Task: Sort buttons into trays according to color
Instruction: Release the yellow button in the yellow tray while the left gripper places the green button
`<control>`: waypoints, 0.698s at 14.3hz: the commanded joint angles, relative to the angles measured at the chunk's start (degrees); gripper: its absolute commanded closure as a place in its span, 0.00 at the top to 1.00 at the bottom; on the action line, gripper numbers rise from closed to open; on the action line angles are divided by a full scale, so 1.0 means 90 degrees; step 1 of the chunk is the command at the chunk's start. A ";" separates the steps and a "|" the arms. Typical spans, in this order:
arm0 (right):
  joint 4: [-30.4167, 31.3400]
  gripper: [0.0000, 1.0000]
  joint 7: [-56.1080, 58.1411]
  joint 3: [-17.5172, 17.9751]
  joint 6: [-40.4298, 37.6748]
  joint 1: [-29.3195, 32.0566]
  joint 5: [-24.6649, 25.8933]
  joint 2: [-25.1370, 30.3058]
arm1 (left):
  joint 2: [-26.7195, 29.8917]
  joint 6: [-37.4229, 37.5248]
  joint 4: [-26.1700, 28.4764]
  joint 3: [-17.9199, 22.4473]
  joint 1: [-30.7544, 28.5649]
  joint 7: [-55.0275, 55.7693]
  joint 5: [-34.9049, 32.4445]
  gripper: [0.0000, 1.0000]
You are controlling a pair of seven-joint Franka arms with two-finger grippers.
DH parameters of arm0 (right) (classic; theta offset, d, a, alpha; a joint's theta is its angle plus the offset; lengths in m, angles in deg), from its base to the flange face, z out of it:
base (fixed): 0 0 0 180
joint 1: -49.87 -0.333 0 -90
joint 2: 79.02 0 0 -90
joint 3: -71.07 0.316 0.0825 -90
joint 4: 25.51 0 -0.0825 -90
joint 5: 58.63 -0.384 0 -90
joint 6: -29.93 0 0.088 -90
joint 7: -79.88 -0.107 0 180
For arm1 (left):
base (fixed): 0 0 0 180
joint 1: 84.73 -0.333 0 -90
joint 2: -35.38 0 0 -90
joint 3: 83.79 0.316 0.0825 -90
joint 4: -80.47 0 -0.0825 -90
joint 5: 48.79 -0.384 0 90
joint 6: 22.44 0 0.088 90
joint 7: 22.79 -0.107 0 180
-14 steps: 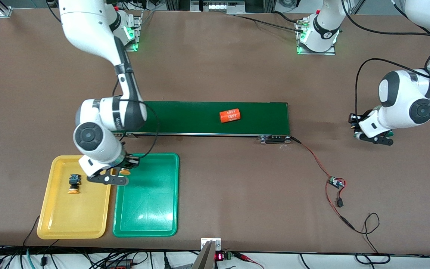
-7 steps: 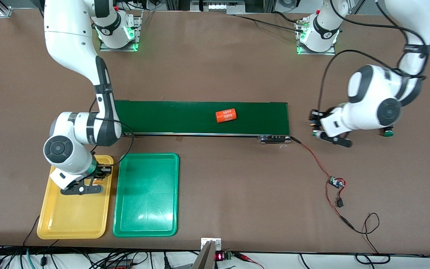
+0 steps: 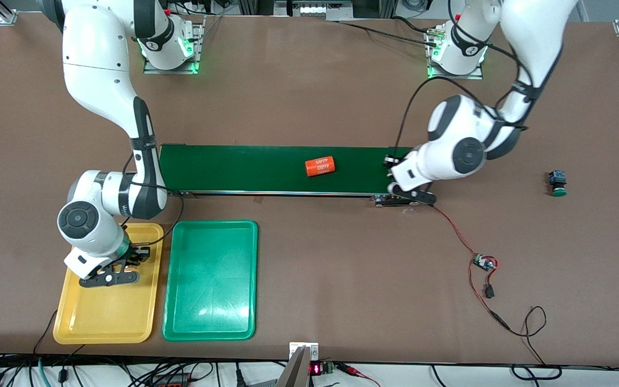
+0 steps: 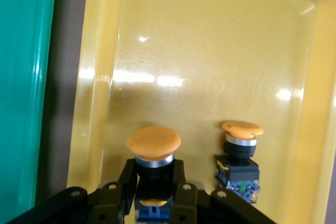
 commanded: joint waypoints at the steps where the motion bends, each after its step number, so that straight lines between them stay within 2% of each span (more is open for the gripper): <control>1: -0.0172 0.18 0.0144 0.0252 0.0333 0.0217 0.0004 -0.0168 | 0.0142 0.0009 0.0058 -0.0007 0.0005 0.0041 0.0119 1.00; 2: -0.0162 0.51 0.0135 0.0252 0.0441 0.0218 -0.0006 -0.0178 | 0.0220 0.0116 0.0049 -0.0007 -0.0005 0.0031 0.0119 1.00; 3: -0.0162 1.00 0.0115 0.0252 0.0490 0.0218 0.0004 -0.0188 | 0.0337 0.0291 0.0010 -0.0007 -0.0014 0.0031 0.0119 1.00; 6: -0.0152 1.00 0.0174 0.0252 0.0481 0.0121 0.0072 -0.0188 | 0.0961 0.0954 -0.0175 0.0110 -0.0141 0.0021 0.0061 1.00; 8: -0.0094 1.00 0.0116 0.0252 0.0461 0.0071 0.0063 -0.0150 | 0.1119 0.1569 -0.0516 0.0528 -0.0200 -0.0008 0.0031 1.00; 10: -0.0074 1.00 0.0096 0.0252 0.0142 0.0042 0.0004 0.0083 | 0.1139 0.1980 -0.0810 0.1152 -0.0210 -0.0066 -0.0259 1.00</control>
